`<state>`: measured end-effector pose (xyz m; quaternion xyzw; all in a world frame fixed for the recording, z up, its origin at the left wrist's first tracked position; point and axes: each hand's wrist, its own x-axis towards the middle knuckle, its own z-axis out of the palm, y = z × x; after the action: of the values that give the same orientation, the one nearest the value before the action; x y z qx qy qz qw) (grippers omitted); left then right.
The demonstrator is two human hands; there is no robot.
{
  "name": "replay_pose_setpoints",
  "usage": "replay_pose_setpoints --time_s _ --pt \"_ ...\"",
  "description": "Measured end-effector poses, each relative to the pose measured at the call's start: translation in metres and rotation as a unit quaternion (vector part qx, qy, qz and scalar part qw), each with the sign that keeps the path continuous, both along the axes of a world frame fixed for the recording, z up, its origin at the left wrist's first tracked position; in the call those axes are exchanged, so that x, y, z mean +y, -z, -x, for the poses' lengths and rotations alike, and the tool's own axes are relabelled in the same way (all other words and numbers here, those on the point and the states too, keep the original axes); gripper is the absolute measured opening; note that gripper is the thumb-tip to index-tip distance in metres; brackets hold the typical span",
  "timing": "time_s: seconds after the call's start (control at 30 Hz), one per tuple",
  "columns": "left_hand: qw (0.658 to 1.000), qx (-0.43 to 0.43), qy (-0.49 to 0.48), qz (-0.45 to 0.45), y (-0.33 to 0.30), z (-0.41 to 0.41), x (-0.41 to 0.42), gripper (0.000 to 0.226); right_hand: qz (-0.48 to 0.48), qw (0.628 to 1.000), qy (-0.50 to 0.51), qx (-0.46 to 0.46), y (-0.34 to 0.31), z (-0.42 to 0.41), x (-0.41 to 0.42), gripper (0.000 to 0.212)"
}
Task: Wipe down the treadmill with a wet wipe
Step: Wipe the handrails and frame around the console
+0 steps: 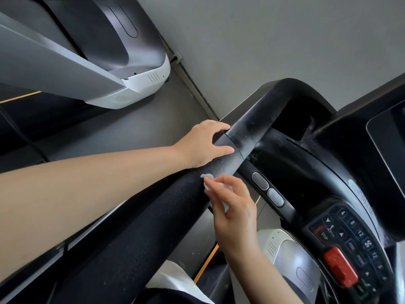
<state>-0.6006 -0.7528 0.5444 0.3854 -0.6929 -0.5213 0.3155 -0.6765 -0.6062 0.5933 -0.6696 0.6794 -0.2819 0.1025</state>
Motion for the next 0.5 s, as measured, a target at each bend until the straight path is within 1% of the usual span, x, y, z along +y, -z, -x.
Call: replay_pose_setpoints --time_s 0.1,0.2,0.27,0.33,0.43,0.5 --pt "1.000 0.003 -0.001 0.001 0.000 0.000 0.000 0.058 0.023 0.999 -0.002 0.032 -0.006 0.003 -0.006 0.026" --pt "1.000 0.001 -0.001 0.005 -0.001 0.000 0.000 0.058 0.012 0.998 -0.021 0.066 -0.011 0.002 -0.009 0.019" --pt "1.000 -0.001 -0.001 0.007 0.000 0.000 0.000 0.058 -0.002 0.993 -0.038 0.113 -0.012 0.001 -0.008 0.024" --pt "1.000 0.002 -0.003 0.005 0.000 0.000 0.000 0.059 -0.002 0.983 -0.060 0.172 -0.016 0.003 -0.005 0.024" --pt "1.000 0.004 -0.006 0.004 0.000 0.000 0.000 0.059 -0.004 0.961 -0.111 0.254 -0.023 0.011 0.005 0.026" --pt "1.000 0.002 -0.006 0.003 0.000 0.000 0.001 0.059 -0.002 0.949 -0.126 0.290 -0.024 0.016 0.008 0.029"
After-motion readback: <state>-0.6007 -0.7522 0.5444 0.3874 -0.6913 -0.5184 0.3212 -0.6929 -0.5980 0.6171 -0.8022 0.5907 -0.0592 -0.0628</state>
